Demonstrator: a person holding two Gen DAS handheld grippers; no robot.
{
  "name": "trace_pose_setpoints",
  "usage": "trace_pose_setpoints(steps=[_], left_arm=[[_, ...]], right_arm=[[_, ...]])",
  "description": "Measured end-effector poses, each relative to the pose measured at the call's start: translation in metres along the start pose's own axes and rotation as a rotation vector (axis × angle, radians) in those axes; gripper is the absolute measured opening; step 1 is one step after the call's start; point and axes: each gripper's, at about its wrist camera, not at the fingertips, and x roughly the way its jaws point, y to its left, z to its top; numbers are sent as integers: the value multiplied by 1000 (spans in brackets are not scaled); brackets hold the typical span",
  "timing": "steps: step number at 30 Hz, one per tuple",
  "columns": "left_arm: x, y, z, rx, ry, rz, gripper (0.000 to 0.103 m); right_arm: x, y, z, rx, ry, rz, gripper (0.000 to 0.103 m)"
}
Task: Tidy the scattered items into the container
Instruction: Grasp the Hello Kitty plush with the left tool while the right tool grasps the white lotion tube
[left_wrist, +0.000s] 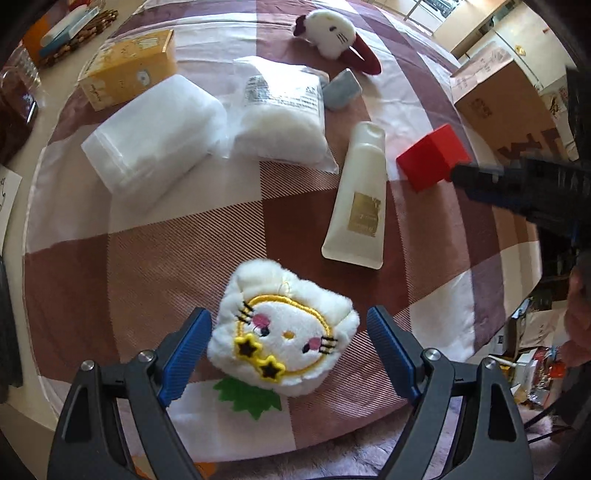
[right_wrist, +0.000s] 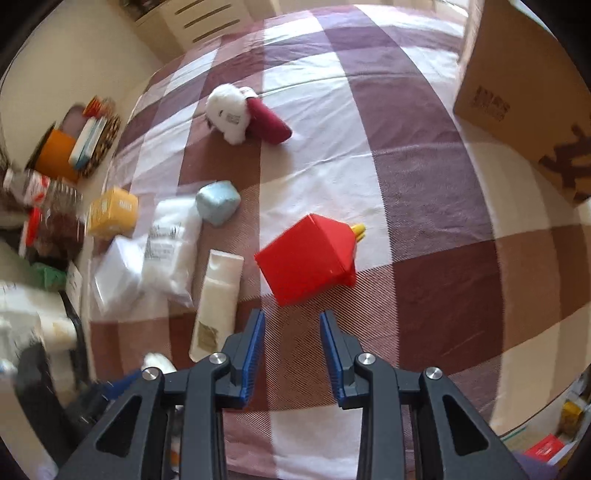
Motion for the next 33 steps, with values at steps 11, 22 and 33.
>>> trace_pose_setpoints(steps=[11, 22, 33], left_arm=[[4, 1, 6, -14, -9, 10, 87], [6, 0, 2, 0, -26, 32, 87], [0, 6, -12, 0, -82, 64, 69]], right_arm=[[21, -4, 32, 231, 14, 57, 32], [53, 44, 18, 42, 158, 117, 32], [65, 60, 16, -67, 143, 113, 33]])
